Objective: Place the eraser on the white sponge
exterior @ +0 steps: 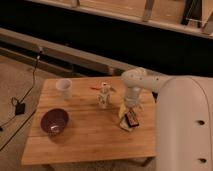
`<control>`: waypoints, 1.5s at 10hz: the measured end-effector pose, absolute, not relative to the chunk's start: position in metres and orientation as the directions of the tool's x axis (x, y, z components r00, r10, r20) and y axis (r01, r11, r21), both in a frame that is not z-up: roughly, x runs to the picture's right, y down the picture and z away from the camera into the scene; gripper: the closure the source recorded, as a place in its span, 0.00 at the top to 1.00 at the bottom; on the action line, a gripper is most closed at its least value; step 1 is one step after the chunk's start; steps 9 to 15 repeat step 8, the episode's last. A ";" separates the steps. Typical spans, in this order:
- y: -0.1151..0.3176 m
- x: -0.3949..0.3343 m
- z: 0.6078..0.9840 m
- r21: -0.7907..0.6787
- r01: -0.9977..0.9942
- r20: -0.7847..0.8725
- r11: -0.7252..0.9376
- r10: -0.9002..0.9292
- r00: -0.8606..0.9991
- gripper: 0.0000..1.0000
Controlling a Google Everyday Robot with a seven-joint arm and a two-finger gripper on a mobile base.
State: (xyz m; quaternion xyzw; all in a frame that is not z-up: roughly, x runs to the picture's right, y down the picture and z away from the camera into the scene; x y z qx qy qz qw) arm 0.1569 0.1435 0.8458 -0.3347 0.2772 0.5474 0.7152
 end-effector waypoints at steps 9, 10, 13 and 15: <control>0.105 0.158 0.831 -0.155 -0.975 -0.708 0.159 0.670 0.222 0.80; 0.105 0.158 0.831 -0.155 -0.975 -0.708 0.159 0.670 0.222 0.80; 0.105 0.158 0.831 -0.155 -0.975 -0.708 0.159 0.670 0.222 0.80; 0.105 0.158 0.831 -0.155 -0.975 -0.708 0.159 0.670 0.222 0.80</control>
